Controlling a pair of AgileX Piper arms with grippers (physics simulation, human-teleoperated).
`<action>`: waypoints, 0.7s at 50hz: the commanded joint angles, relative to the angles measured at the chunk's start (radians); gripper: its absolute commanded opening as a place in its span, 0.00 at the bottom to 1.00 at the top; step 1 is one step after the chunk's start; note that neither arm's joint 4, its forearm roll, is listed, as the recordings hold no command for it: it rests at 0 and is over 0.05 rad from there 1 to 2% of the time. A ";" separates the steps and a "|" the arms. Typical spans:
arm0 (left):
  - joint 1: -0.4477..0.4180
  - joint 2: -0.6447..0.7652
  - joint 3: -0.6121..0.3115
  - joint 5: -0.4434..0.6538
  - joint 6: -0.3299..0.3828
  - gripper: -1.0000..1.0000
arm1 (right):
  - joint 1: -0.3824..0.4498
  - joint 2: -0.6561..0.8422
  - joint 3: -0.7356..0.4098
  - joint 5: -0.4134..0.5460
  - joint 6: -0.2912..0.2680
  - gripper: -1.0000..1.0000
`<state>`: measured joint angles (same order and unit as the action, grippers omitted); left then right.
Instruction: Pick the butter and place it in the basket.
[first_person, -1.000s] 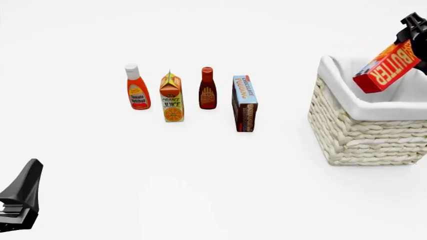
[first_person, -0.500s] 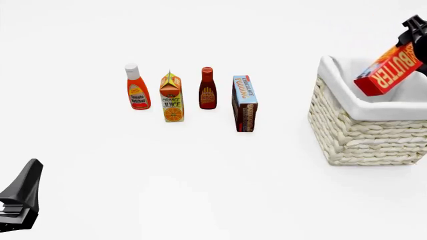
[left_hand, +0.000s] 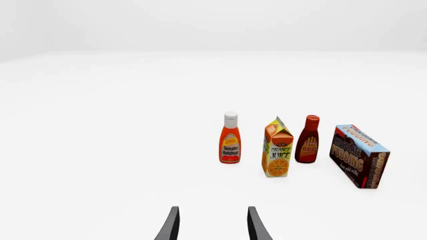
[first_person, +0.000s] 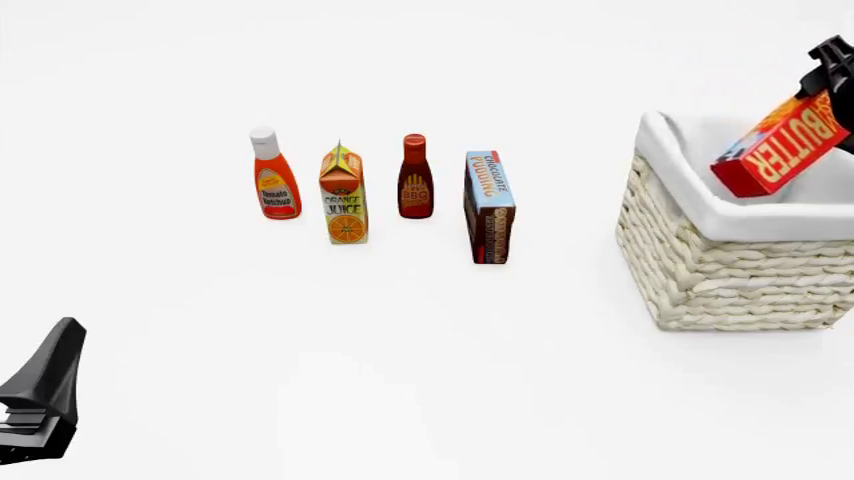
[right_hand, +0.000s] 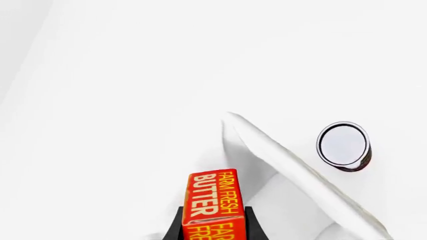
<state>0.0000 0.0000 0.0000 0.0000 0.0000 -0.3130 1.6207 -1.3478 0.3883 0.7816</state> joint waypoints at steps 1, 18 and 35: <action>0.000 0.000 0.000 0.000 0.000 1.00 | -0.003 -0.017 0.005 -0.019 0.015 0.00; 0.000 0.000 0.000 0.000 0.000 1.00 | -0.011 -0.018 0.028 -0.032 0.012 0.00; 0.000 0.000 0.000 0.000 0.000 1.00 | 0.013 0.001 0.044 -0.060 0.033 0.00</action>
<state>0.0000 0.0000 0.0000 0.0000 0.0000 -0.3159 1.6235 -1.2991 0.3524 0.7872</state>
